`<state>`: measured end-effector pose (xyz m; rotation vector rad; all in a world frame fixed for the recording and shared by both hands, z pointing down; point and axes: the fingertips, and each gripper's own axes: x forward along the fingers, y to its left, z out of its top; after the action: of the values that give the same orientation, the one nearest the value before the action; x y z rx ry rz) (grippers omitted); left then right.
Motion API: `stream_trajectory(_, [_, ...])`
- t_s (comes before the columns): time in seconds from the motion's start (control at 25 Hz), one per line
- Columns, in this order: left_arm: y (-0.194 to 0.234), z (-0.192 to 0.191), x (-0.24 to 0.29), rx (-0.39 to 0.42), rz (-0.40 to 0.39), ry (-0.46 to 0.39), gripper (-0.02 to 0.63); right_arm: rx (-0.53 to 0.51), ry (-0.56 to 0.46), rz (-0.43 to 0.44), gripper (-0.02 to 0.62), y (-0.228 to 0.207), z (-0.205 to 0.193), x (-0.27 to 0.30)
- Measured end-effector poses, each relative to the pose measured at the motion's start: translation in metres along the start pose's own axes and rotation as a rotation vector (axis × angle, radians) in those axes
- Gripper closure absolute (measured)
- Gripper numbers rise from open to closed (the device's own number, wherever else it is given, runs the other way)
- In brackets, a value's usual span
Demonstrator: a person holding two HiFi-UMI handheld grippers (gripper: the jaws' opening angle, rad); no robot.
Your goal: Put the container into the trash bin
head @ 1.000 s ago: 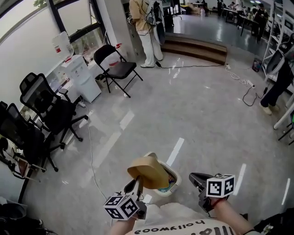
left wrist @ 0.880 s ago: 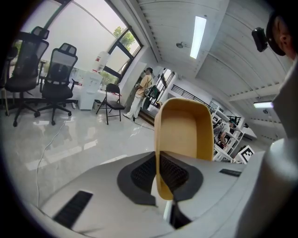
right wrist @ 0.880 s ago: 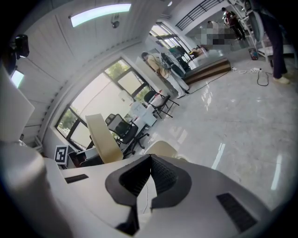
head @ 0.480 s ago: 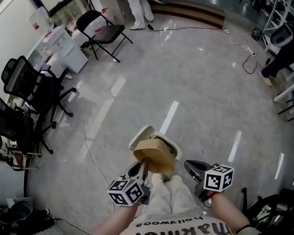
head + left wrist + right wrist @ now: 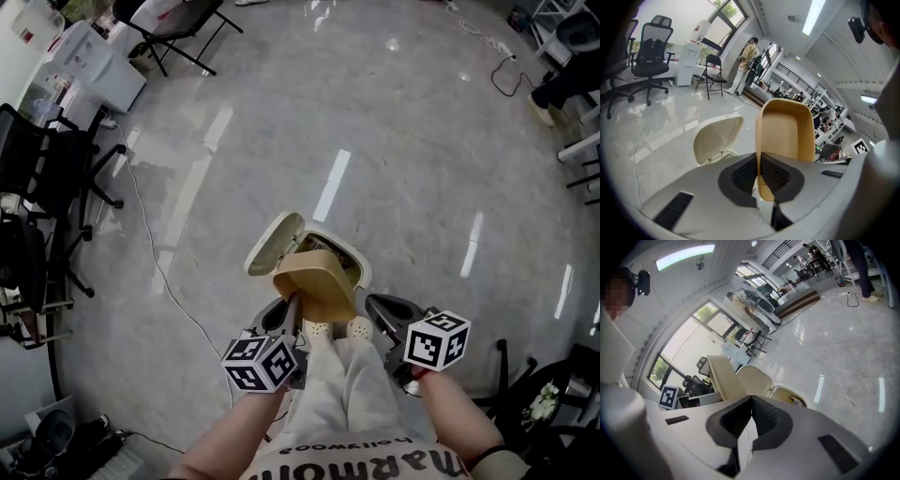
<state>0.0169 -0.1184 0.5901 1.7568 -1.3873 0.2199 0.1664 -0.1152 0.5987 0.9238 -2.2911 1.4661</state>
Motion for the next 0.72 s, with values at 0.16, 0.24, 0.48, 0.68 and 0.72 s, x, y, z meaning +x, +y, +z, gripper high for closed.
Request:
stream_trajectory(0.16, [0.025, -0.023, 0.023, -0.010, 0.025, 0.041, 0.577, 0.013, 0.002, -0.022, 0.592, -0.014, -0.016, 0.022])
stream_trajectory(0.24, [0.039, -0.033, 0.034, -0.017, 0.052, 0.050, 0.577, 0.027, 0.009, -0.024, 0.592, -0.020, -0.025, 0.032])
stream_trajectory(0.48, [0.067, -0.058, 0.063, -0.010, 0.098, 0.077, 0.575, 0.060, 0.042, -0.026, 0.592, -0.038, -0.049, 0.060])
stream_trajectory(0.68, [0.092, -0.093, 0.084, 0.025, 0.183, 0.160, 0.577, 0.076, 0.072, -0.022, 0.592, -0.051, -0.065, 0.079])
stream_trajectory(0.72, [0.099, -0.099, 0.087, 0.019, 0.205, 0.176, 0.577, 0.080, 0.076, -0.022, 0.592, -0.052, -0.067, 0.082])
